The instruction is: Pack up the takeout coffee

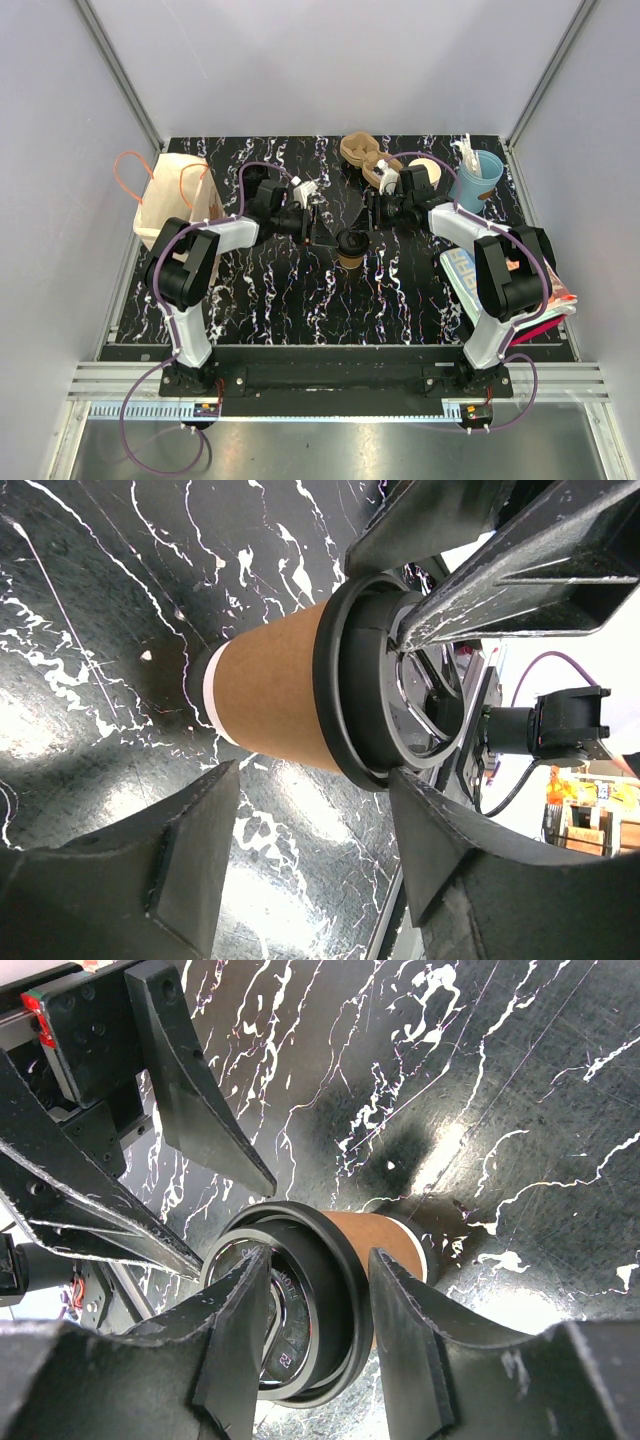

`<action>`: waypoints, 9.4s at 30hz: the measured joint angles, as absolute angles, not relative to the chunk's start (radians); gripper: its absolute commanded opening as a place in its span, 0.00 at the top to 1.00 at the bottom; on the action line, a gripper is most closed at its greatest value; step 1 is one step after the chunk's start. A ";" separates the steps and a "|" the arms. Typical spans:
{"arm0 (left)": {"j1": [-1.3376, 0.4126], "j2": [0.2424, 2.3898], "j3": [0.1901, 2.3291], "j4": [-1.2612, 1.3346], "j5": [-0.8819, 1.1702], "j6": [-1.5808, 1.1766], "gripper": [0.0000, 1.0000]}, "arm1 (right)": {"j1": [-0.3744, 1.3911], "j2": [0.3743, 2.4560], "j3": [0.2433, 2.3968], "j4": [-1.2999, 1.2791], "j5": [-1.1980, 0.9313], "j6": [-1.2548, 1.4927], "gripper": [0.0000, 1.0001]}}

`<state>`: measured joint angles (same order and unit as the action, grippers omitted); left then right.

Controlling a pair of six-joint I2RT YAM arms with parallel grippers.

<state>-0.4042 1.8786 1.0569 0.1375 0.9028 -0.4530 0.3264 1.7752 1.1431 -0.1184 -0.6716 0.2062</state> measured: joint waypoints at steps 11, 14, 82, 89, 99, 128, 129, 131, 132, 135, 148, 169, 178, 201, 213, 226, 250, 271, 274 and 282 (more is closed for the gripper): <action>-0.421 1.868 1.065 0.109 0.883 -0.418 0.47 | 0.326 1.775 1.142 -0.118 -0.670 0.204 0.53; -0.443 1.862 1.083 0.070 0.858 -0.392 0.50 | 0.326 1.774 1.139 -0.117 -0.665 0.199 0.53; -0.410 1.616 1.491 -0.485 0.659 -0.023 0.01 | 0.294 1.431 1.328 -0.561 -0.632 -0.421 0.05; -0.375 1.473 1.557 -0.621 0.569 0.064 0.01 | 0.295 1.410 1.326 -0.704 -0.638 -0.642 0.13; -0.274 1.330 1.699 -0.823 0.404 0.135 0.01 | 0.429 1.438 1.290 -0.717 -0.579 -0.797 0.23; -0.142 1.222 1.620 -0.949 0.374 0.167 0.01 | 0.485 1.613 1.275 -0.702 -0.461 -0.909 0.46; -0.140 1.222 1.620 -0.949 0.376 0.165 0.01 | 0.485 1.615 1.275 -0.703 -0.461 -0.909 0.47; -0.138 1.222 1.620 -0.949 0.378 0.163 0.01 | 0.486 1.618 1.274 -0.704 -0.461 -0.909 0.49; -0.138 1.222 1.620 -0.949 0.379 0.163 0.01 | 0.486 1.619 1.274 -0.704 -0.461 -0.909 0.50; -0.136 1.222 1.620 -0.949 0.382 0.160 0.01 | 0.488 1.628 1.273 -0.704 -0.461 -0.909 0.55; -0.131 1.222 1.620 -0.949 0.385 0.157 0.01 | 0.510 1.648 1.273 -0.704 -0.456 -0.924 0.80; -0.130 1.220 1.659 -0.956 0.263 0.218 0.01 | 0.516 1.558 1.360 -0.781 -0.385 -0.810 1.00; -0.130 1.149 1.610 -0.904 0.186 0.256 0.01 | 0.516 1.360 1.367 -0.788 -0.395 -0.739 1.00; -0.125 1.204 1.429 -0.707 -0.092 0.352 0.77 | 0.516 1.266 1.256 -0.760 -0.410 -0.720 1.00; -0.128 1.211 1.443 -0.713 0.009 0.331 1.00 | 0.515 1.251 1.256 -0.746 -0.403 -0.711 1.00; -0.354 1.310 1.584 -0.786 0.105 0.314 1.00 | 0.514 1.275 1.378 -0.733 -0.231 -0.656 1.00; -0.878 1.724 1.996 -0.884 0.107 0.309 1.00 | 0.369 1.146 1.434 -0.636 0.091 -0.580 1.00; -0.913 1.713 2.035 -0.865 0.108 0.279 0.01 | 0.365 1.275 1.698 -0.687 0.034 -0.492 1.00; -0.908 1.671 2.035 -0.857 0.092 0.279 0.01 | 0.365 1.324 1.751 -0.714 -0.003 -0.475 1.00; -0.790 1.512 1.988 -0.784 0.094 0.254 0.01 | 0.366 1.410 1.830 -0.783 -0.105 -0.441 1.00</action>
<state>-0.7902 1.5116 1.9877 -0.7841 0.0944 0.2543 0.3656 1.4101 1.8297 -0.7826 -0.1051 -0.4408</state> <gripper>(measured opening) 0.985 0.130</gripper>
